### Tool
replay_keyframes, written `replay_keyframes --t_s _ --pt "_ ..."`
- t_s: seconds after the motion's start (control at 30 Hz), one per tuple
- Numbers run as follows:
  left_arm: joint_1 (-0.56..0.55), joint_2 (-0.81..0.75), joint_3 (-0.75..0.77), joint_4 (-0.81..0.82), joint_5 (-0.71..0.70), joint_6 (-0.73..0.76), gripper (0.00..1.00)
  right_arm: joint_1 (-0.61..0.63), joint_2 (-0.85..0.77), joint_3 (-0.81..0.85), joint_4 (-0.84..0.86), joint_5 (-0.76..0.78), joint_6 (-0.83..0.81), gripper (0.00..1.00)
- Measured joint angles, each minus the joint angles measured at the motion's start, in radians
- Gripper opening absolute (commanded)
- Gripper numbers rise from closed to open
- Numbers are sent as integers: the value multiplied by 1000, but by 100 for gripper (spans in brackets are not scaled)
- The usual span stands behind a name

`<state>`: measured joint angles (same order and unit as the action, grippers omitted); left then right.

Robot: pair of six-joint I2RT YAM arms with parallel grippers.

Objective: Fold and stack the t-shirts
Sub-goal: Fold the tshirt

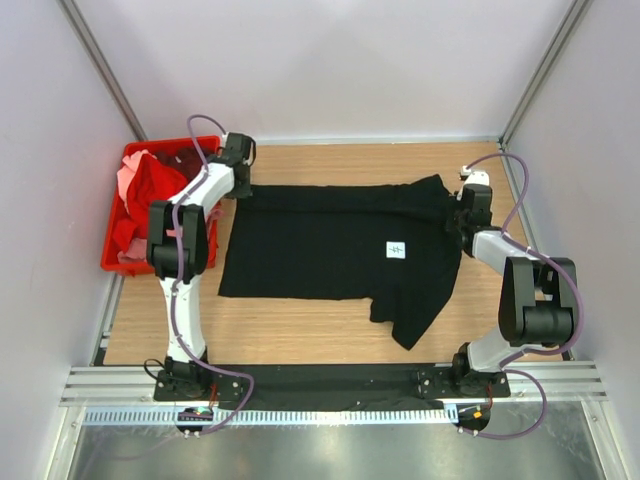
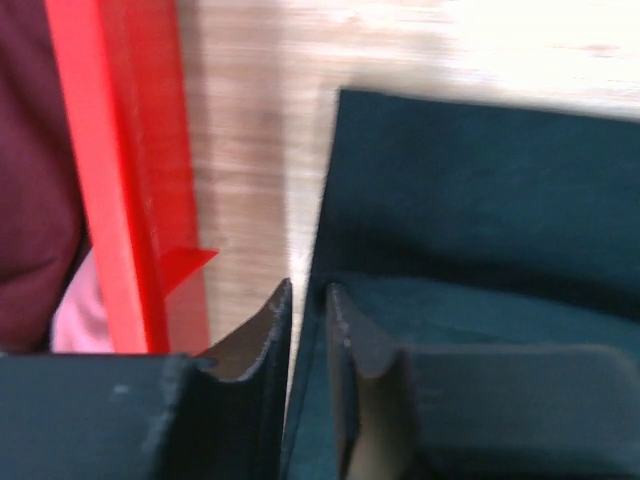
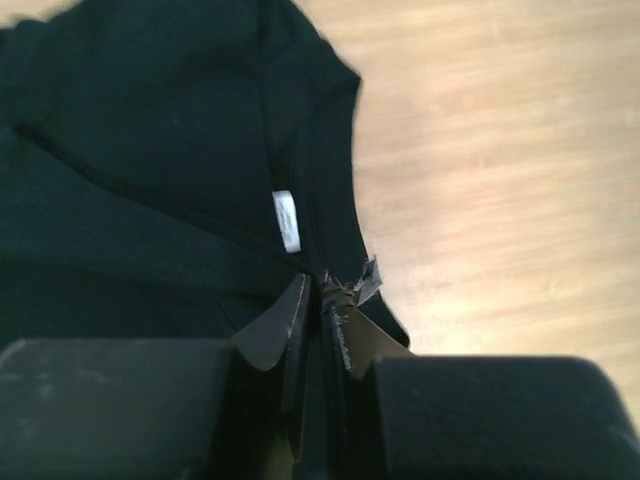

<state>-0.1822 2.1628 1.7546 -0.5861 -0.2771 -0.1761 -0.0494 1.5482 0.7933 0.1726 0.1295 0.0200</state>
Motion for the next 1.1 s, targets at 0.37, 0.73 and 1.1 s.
replay_keyframes --t_s 0.37,0.73,1.1 --pt "-21 -8 -2 -63 -61 -43 32 0 -39 99 -306 37 132 28" --pt "-80 -35 -2 -51 89 -140 33 0 101 317 -348 -137 269 29" --pt "-78 83 49 -91 16 -187 33 -8 316 446 -471 -112 294 30"
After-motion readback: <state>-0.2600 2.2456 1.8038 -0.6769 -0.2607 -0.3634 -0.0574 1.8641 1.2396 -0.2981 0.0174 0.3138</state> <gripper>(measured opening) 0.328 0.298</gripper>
